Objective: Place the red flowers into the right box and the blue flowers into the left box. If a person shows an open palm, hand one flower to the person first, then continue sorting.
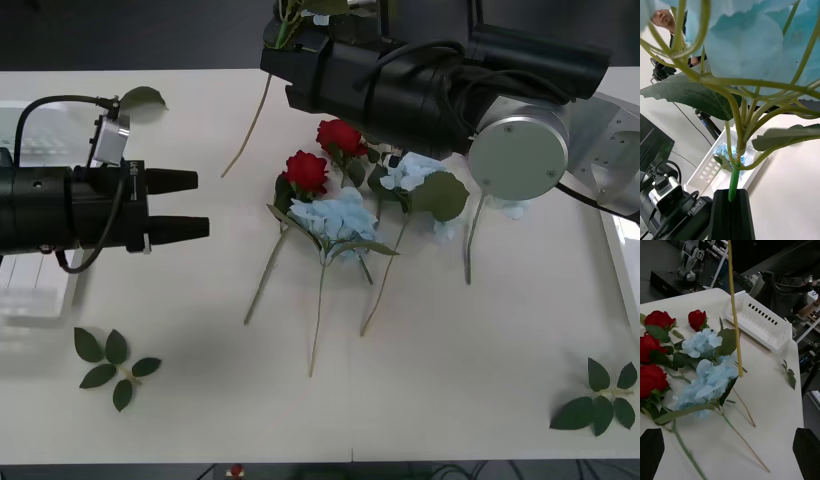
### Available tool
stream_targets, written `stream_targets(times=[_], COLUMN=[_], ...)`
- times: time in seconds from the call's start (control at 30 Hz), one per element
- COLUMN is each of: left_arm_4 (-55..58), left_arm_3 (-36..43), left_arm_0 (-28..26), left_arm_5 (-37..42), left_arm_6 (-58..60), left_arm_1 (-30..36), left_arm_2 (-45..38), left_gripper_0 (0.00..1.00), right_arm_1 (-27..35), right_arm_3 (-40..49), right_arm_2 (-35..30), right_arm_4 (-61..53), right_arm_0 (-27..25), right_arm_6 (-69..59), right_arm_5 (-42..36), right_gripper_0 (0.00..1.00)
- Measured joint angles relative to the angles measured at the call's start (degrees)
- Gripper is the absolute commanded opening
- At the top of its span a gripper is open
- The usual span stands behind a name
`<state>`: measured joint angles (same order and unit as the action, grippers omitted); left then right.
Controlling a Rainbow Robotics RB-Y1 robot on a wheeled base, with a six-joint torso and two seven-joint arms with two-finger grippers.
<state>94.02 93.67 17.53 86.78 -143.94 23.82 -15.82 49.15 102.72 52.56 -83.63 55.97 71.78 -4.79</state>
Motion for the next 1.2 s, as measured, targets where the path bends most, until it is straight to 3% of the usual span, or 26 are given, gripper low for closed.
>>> stream_targets(times=[0.2,0.5,0.9,0.93,0.97,1.0,1.07,1.13,1.2], left_arm_4=[2.0,1.3,-1.1,-1.1,-1.1,-1.1,-1.1,-1.1,-1.1], left_arm_3=[0.0,0.0,0.0,0.0,0.0,0.0,0.0,0.0,0.0], left_arm_0=[0.0,1.8,5.0,5.0,5.0,5.0,5.0,5.0,5.0], left_arm_5=[-4.6,-12.5,-12.9,-12.9,-12.9,-12.9,-12.9,-12.9,-12.9], left_arm_6=[8.7,9.5,10.6,10.7,10.9,11.1,11.9,12.0,12.0], left_arm_1=[-0.7,-4.3,-8.2,-8.2,-8.2,-8.2,-8.2,-8.2,-8.2], left_arm_2=[6.6,12.3,13.4,13.4,13.4,13.4,13.4,13.4,13.4], left_gripper_0=[1.00,1.00,1.00,0.87,0.66,0.35,0.09,0.01,0.00], right_arm_1=[0.0,0.0,0.0,0.0,0.0,0.0,0.0,0.0,0.0], right_arm_3=[0.0,0.0,0.0,0.0,0.0,0.0,0.0,0.0,0.0], right_arm_2=[0.0,0.0,0.0,0.0,0.0,0.0,0.0,0.0,0.0], right_arm_4=[0.0,0.0,0.0,0.0,0.0,0.0,0.0,0.0,0.0], right_arm_0=[0.0,0.0,0.0,0.0,0.0,0.0,0.0,0.0,0.0], right_arm_6=[0.0,0.0,0.0,0.0,0.0,0.0,0.0,0.0,0.0], right_arm_5=[0.0,0.0,0.0,0.0,0.0,0.0,0.0,0.0,0.0], right_gripper_0=[0.00,0.00,0.00,0.00,0.00,0.00,0.00,0.00,0.00])
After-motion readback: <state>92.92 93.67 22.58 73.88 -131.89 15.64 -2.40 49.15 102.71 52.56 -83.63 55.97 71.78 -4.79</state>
